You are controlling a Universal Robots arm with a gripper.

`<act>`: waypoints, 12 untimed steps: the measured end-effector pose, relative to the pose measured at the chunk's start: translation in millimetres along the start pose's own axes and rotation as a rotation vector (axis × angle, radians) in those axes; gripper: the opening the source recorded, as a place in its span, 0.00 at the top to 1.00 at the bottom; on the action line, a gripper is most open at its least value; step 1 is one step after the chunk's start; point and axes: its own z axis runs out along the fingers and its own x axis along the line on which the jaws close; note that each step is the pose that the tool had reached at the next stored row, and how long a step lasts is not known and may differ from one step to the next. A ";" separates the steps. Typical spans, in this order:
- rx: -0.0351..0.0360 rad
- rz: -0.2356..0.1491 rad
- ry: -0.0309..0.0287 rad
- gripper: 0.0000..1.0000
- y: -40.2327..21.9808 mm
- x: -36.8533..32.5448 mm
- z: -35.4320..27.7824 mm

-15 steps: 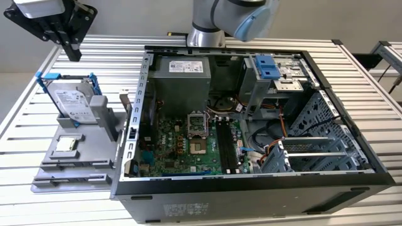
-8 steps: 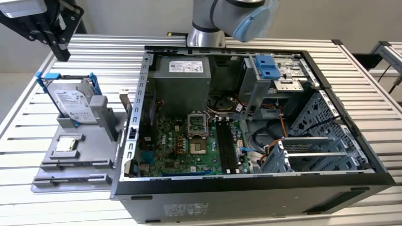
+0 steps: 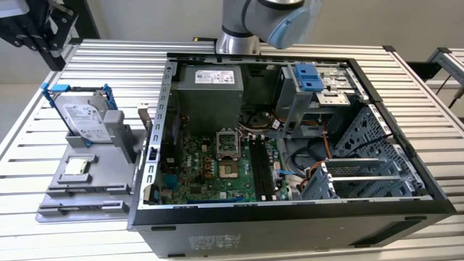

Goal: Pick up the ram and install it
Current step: 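Reach for the ram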

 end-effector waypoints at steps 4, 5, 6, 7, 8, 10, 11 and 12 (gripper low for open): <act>0.0000 -0.002 0.0000 1.00 -0.2 3.2 0.0; 0.0000 -0.002 0.0000 1.00 -0.2 3.2 0.0; 0.0000 -0.002 0.0001 1.00 -0.2 3.2 0.0; 0.0000 -0.001 0.0003 1.00 -1.0 3.3 -0.2; 0.0000 -0.001 0.0003 1.00 -2.7 3.3 -0.2; 0.0000 -0.001 0.0006 1.00 -8.9 2.8 -0.5; 0.0000 -0.001 0.0007 1.00 -12.5 2.7 -0.6; 0.0000 -0.001 0.0007 1.00 -15.8 2.5 -0.8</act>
